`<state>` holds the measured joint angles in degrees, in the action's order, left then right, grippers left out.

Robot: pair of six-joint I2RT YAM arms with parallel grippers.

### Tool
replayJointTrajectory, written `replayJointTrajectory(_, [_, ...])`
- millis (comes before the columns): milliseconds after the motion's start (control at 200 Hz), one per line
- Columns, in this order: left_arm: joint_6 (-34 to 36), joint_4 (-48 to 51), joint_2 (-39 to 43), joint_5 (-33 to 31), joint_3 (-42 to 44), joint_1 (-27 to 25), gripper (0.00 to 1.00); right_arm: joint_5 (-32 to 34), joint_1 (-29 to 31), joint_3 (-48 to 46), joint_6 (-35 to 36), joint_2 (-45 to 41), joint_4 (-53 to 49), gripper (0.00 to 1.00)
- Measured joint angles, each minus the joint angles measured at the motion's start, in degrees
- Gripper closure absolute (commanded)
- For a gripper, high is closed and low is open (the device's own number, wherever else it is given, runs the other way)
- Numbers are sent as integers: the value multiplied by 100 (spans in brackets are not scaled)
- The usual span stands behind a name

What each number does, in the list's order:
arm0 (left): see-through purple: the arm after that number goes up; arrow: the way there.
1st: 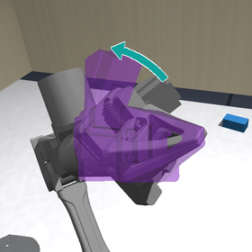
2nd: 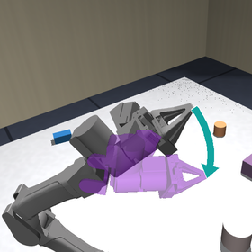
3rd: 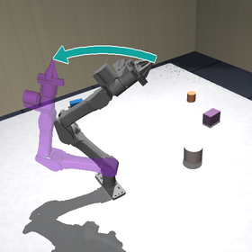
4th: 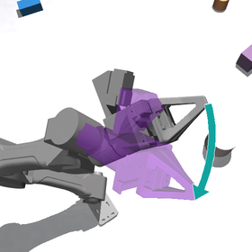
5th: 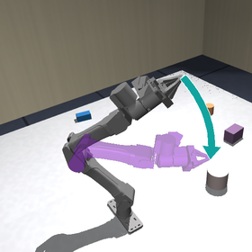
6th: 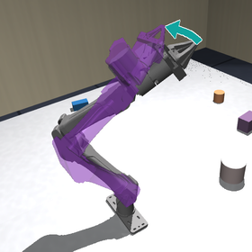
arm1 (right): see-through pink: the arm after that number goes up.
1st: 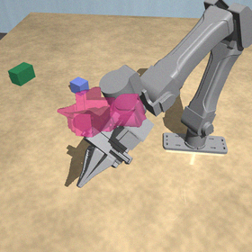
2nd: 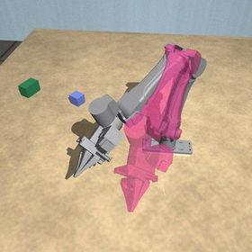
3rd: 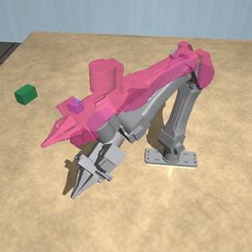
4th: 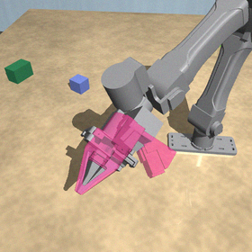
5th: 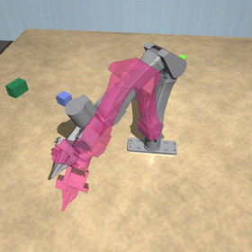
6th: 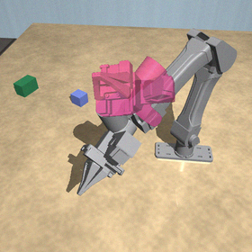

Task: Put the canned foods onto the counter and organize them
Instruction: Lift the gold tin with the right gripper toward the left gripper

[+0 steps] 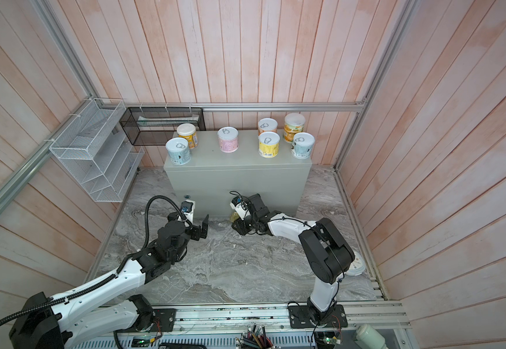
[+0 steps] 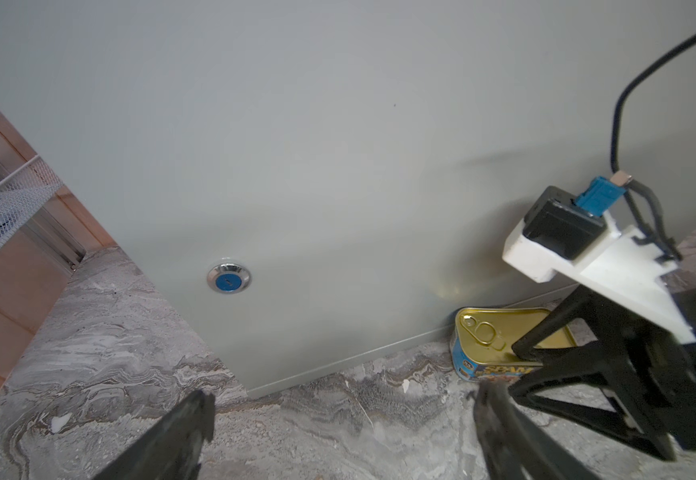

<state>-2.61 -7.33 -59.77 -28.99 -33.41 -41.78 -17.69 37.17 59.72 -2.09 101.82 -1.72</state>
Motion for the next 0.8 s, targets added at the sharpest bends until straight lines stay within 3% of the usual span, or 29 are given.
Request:
replayJointTrajectory(505, [-2,-2,37,0,0,0,0,-581,188,-2,-793,-627,-310,57])
replayJointTrajectory(800, [-4,-2,37,-2,2,0,0,184,245,702,-627,-914,-1143,42])
